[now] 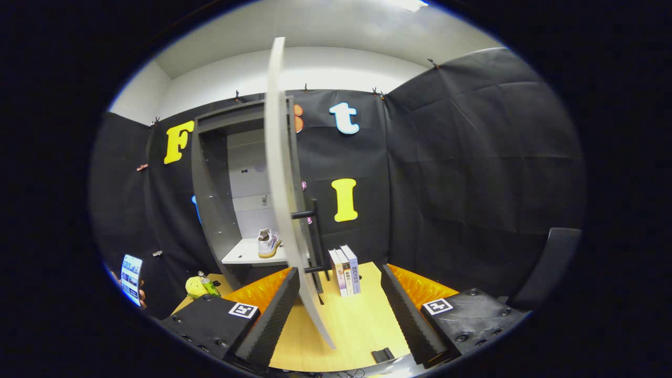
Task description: Open the shoe cabinet door, grab the shoes and put them into the shoe cabinet, then close the shoe cabinet door.
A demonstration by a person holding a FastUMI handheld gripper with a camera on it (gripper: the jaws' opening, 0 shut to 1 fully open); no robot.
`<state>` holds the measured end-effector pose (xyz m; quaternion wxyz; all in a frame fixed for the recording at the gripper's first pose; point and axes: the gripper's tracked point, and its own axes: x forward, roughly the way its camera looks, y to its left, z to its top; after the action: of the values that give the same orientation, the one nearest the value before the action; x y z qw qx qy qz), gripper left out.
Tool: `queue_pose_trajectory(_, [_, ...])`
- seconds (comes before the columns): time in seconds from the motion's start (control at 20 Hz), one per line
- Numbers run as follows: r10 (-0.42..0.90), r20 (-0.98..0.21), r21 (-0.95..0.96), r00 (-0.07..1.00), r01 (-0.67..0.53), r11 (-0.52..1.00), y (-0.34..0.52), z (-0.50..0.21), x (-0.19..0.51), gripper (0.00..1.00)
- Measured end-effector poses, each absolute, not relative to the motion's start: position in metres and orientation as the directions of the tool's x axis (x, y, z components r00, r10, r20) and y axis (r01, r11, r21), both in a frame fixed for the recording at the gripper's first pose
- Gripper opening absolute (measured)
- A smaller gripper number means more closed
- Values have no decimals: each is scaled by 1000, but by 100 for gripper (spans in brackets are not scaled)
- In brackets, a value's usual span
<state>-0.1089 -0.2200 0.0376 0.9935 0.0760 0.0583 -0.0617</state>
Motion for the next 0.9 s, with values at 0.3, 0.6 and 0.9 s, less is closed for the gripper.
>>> queue_pose_trajectory(0.3, [-88,-134,158,987,109,981,-270,22,-52,98])
queue_pose_trajectory(0.6, [29,-136,132,990,-11,991,-258,9,-3,98])
queue_pose_trajectory(0.9, [38,-157,95,987,-24,995,-242,15,0,96])
